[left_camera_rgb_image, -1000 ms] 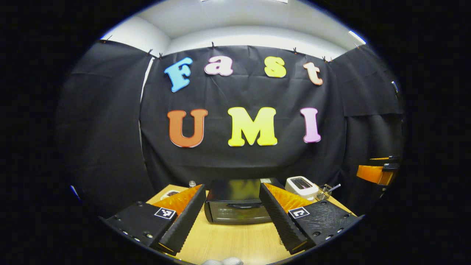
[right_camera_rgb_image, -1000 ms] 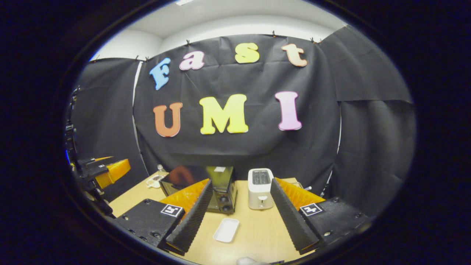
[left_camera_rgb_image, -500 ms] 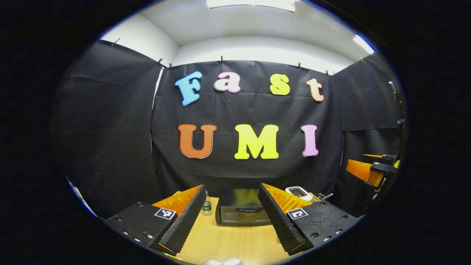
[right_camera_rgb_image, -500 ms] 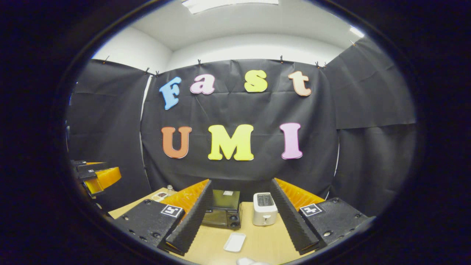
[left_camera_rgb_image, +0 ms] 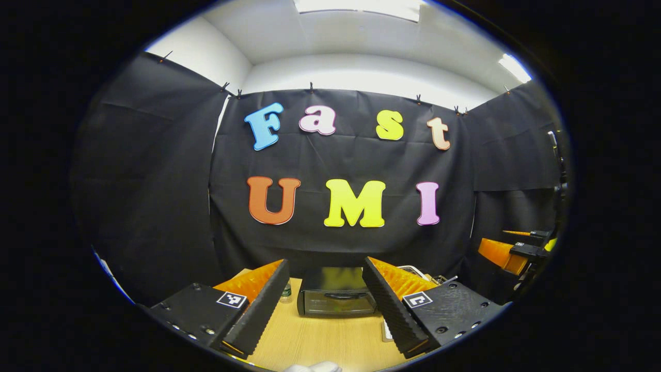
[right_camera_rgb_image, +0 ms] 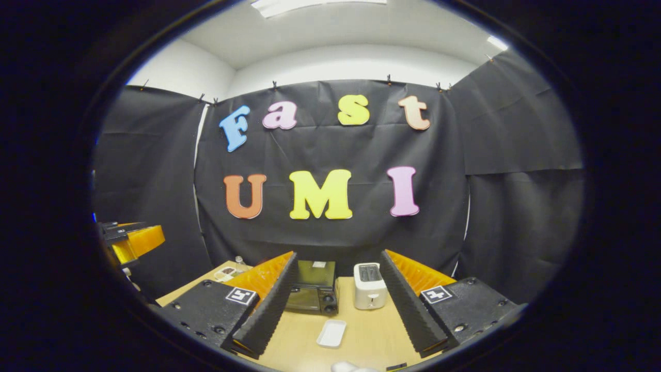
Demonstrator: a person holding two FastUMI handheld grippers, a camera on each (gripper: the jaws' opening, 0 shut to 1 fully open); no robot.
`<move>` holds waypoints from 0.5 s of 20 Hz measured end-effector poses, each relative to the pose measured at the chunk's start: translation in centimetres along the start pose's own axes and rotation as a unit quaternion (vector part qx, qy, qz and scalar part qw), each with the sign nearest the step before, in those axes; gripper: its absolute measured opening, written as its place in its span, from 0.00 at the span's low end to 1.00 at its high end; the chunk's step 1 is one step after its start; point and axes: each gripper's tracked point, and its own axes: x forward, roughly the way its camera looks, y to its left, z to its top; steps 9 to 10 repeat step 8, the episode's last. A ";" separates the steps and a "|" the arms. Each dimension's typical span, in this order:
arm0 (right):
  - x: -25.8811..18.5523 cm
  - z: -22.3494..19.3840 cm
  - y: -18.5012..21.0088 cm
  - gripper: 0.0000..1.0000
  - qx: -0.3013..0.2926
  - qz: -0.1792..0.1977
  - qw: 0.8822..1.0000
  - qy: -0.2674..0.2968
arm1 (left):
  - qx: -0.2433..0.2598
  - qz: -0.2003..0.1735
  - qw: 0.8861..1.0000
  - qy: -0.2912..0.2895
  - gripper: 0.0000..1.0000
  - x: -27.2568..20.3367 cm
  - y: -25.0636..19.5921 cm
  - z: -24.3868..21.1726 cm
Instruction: Open the electric oven with the left hand, put the food in, and close the electric oven.
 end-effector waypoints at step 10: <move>0.2 0.0 0.0 1.00 0.002 0.002 1.000 0.004 | -0.002 -0.005 1.000 0.003 0.94 0.4 -0.5 0.1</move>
